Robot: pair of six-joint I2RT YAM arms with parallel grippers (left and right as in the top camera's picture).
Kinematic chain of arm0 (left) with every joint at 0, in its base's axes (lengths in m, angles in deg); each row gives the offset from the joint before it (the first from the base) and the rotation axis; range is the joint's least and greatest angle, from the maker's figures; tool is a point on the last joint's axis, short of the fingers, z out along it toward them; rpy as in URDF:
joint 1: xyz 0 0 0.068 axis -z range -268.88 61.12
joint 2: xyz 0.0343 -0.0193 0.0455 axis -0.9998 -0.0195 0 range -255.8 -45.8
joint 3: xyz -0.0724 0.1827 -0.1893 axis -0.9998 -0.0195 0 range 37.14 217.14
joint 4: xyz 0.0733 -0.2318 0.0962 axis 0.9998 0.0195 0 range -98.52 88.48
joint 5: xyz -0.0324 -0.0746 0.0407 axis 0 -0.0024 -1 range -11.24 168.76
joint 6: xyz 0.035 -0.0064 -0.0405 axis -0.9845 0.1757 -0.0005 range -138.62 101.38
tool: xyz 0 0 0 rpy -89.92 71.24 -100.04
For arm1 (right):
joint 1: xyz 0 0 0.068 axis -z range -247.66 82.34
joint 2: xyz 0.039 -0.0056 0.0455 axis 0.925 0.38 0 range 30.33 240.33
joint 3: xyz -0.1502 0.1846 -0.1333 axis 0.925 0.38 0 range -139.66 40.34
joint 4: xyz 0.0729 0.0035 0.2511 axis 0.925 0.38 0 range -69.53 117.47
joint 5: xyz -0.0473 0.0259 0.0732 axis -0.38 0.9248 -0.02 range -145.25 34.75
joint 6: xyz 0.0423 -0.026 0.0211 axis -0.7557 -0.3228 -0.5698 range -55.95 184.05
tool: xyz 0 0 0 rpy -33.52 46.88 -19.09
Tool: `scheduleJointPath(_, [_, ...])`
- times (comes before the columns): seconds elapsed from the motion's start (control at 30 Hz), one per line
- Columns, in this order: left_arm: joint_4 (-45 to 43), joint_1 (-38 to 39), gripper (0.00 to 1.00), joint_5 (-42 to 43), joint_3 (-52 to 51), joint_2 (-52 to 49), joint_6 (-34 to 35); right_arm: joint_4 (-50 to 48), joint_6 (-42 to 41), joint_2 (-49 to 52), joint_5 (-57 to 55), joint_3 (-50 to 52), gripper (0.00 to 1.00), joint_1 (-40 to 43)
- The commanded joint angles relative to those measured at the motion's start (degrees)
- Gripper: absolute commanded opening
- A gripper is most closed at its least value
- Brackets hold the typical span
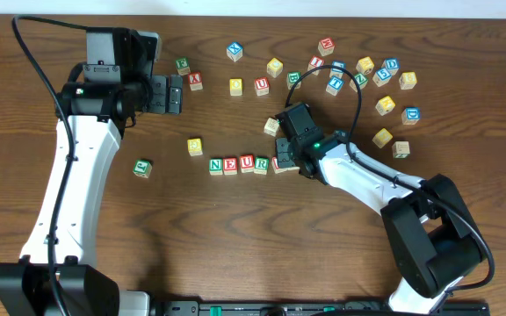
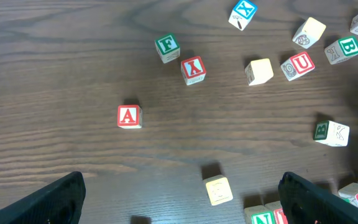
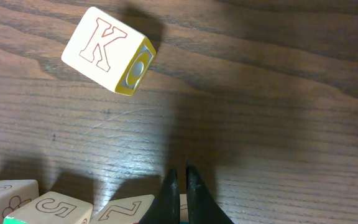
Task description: Spell out NEURIPS
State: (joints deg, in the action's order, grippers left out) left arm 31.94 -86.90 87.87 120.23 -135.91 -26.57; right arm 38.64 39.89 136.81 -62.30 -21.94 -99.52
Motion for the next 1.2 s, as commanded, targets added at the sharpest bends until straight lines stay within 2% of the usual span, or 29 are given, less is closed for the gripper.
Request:
scheduleJointPath(0.0, [0.0,-0.2,0.98,0.3,1.5,0.2,-0.6,0.0,-1.1,0.7,0.1,0.2,0.01,-0.4])
scheduleJointPath(0.43, [0.0,-0.2,0.98,0.3,1.5,0.2,-0.6,-3.0,0.7,0.7,-2.1,0.2,0.01,0.9])
scheduleJointPath(0.8, [0.0,-0.2,0.97,0.3,1.5,0.2,-0.6,2.2,0.3,0.7,-4.8,0.2,0.01,4.7])
scheduleJointPath(1.17, [0.0,-0.2,0.98,0.3,1.5,0.2,-0.6,6.6,-2.2,0.7,-2.9,0.2,0.01,3.7])
